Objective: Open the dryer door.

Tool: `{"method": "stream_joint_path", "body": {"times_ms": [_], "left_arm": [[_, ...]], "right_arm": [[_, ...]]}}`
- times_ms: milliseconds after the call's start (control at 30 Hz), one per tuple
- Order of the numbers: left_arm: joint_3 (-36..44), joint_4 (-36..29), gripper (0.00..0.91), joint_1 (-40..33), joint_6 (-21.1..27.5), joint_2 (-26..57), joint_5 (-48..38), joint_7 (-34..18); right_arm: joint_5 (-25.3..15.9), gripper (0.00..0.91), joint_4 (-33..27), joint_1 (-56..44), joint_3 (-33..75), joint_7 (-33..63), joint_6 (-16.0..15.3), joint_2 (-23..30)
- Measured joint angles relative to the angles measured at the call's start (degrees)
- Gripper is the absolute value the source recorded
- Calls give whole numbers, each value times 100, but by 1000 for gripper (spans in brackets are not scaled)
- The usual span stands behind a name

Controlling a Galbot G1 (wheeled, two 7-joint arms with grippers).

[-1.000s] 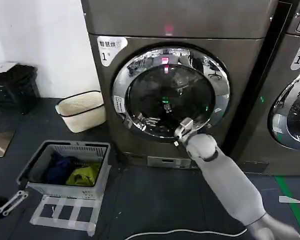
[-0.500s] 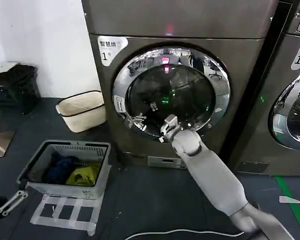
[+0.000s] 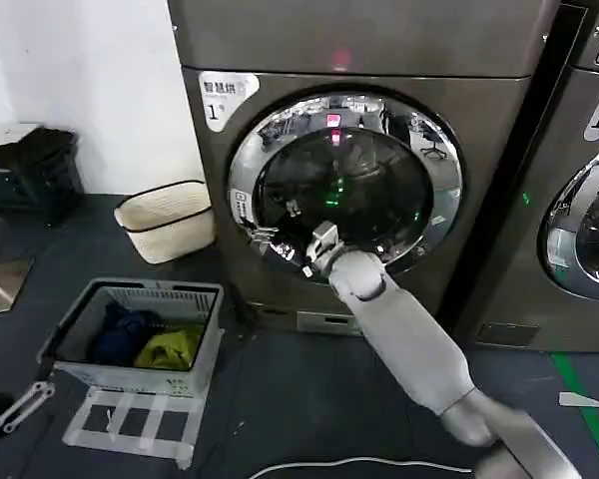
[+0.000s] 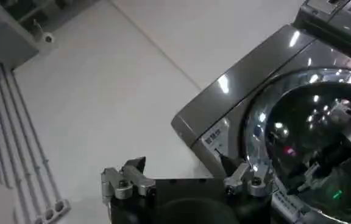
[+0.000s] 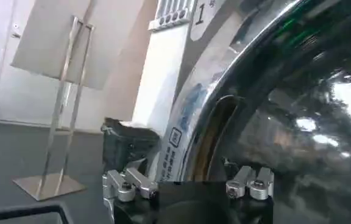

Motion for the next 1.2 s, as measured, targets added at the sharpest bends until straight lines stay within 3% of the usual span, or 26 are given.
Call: {"method": "stream_joint_path", "body": {"times_ms": [400,667,1200], "left_arm": [[-5,7,907,6,-15,-11,0,0],[-5,7,907,-19,-3,-11,-1,3],[52,47,907,-123,129,47,8,37]], "right_arm": [[0,907,-240,210,-134,-169,25,154],[45,907,-97,180,-181,-374,17,55],[929,907,719,-152,-339,-1694,362,-738]]}}
